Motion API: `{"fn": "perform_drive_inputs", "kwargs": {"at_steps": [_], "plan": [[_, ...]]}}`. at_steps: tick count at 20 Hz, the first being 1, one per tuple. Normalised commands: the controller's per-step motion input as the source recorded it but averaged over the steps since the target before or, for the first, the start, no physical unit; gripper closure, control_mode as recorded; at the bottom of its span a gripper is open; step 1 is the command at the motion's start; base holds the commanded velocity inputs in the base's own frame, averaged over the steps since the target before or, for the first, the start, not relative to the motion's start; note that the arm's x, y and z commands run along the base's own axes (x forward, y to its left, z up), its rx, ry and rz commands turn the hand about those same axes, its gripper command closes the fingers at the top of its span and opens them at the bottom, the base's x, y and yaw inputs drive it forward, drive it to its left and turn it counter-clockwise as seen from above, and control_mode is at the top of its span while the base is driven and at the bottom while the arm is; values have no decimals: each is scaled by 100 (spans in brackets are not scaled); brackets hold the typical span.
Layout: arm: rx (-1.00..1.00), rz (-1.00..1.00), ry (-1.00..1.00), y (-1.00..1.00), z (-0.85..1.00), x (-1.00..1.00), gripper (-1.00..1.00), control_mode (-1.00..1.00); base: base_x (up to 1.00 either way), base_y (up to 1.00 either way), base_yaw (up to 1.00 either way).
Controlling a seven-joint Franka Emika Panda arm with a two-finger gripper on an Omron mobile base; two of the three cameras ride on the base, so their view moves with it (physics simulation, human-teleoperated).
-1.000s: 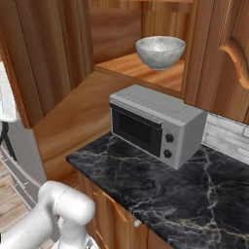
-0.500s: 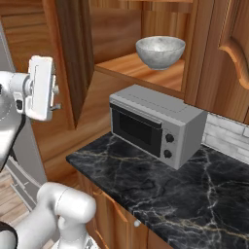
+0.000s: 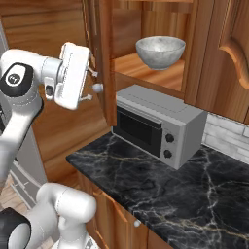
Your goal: Pick the mug and place it in the sink. Pick the bowl and place it in the open cabinet and then close the cabinet.
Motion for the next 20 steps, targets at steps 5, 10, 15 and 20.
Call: {"fn": "perform_drive_inputs", "kwargs": {"at_steps": [5,10,15,20], "plan": [[24,29,-8,-73,-18,67,-100,-100,0,0,0],[16,35,-17,-47,-38,92,-100,-100,0,0,0],[2,36,-37,-13,-55,100,-100,-100,0,0,0],[0,32,-44,-23,-39,100,-100,-100,0,0,0]]}}
